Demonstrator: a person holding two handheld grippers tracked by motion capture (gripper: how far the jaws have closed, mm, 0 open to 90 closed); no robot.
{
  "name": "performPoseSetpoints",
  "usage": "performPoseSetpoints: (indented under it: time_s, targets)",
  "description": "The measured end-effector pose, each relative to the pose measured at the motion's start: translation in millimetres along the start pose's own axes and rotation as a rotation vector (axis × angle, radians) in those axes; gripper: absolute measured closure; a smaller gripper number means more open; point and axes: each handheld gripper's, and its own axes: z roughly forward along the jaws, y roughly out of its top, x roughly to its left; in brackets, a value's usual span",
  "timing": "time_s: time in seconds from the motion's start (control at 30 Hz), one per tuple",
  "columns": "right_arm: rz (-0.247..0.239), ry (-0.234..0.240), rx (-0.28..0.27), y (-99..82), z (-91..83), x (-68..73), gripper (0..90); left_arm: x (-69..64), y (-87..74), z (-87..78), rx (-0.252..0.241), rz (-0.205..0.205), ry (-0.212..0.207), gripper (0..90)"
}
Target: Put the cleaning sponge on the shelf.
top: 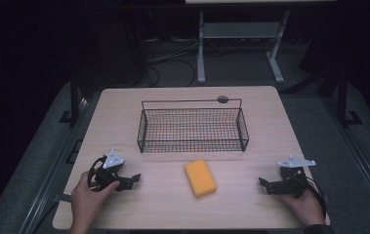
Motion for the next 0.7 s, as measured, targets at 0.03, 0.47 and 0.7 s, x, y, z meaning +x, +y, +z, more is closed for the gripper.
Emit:
performPoseSetpoints:
  time_s: [0.03, 0.47, 0.7]
  targets:
    - [-0.002, 0.001, 0.001, 0.0, -0.1, -0.2, 1.7, 0.0, 0.0, 0.0, 0.000, 0.000, 0.000, 12.7]
    - [-0.009, 0.043, 0.042, 14.1, -8.3, 9.4, 18.4, 0.0, 0.0, 0.0, -0.001, 0.001, 0.000, 12.8]
    - [-0.021, 0.103, 0.006, 22.0, -14.6, 19.3, 34.7, 0.0, 0.0, 0.0, -0.001, 0.000, 0.000, 12.8]
